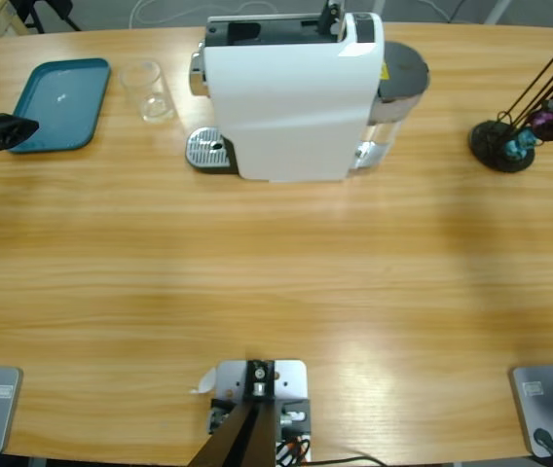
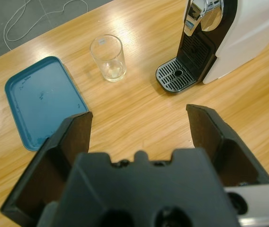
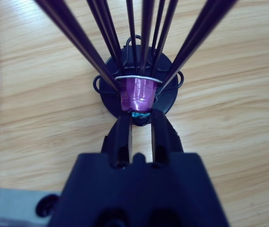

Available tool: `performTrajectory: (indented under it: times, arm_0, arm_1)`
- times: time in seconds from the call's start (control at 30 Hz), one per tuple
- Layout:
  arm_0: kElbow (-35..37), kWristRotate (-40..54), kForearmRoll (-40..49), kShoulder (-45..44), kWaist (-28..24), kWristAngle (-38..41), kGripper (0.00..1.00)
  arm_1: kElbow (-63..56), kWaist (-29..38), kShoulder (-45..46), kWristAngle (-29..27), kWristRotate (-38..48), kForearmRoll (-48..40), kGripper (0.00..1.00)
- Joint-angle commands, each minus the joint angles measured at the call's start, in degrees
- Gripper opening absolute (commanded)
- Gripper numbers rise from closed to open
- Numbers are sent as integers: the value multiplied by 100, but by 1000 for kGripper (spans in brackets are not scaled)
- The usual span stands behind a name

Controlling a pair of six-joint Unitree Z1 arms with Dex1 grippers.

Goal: Pour coffee

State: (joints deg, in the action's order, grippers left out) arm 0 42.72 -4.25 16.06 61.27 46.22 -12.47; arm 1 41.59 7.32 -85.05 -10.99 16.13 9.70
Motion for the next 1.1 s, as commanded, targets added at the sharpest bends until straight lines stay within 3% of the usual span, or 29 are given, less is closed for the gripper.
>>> performTrajectory:
  times: [0.03, 0.13, 0.2, 0.33, 0.37, 0.43, 0.47, 0.5, 0.63, 0.77, 1.03, 1.1]
  arm_0:
    - [-238, -15, -65, -9, -43, -5, 857]
    - [-241, -15, -61, -41, -43, -1, 858]
    - [-241, -15, -68, -59, -43, -1, 858]
    - [-246, -15, -77, -85, -43, -1, 858]
    - [-255, -15, -77, -103, -43, -1, 857]
    - [-257, -15, -77, -124, -43, -1, 858]
    - [-259, -15, -82, -124, -43, 2, 858]
    - [-262, -15, -86, -115, -43, 7, 858]
    - [-264, -15, -96, -80, -43, 7, 858]
    - [-264, -15, -103, -64, -43, 7, 858]
    - [-273, -6, -102, -29, -43, 4, 858]
    - [-273, -6, -100, -36, -43, 2, 858]
  arm_1:
    - [-10, -91, 291, -53, -40, 273, 131]
    - [202, -91, 444, -61, -48, 542, 130]
    - [297, -91, 530, -74, -57, 676, 55]
    - [331, -91, 576, -86, -57, 779, 64]
    - [317, -91, 555, -63, -55, 779, 199]
    - [313, -91, 428, -47, -6, 818, 661]
    - [301, -91, 349, -25, 4, 823, 807]
    - [274, -91, 277, 35, 4, 804, 874]
    - [220, -91, 112, 81, 4, 605, 943]
    - [273, -91, -29, 56, -17, 503, 943]
    - [285, -91, -213, 79, -31, 356, 832]
    - [297, -94, -231, 79, -31, 335, 759]
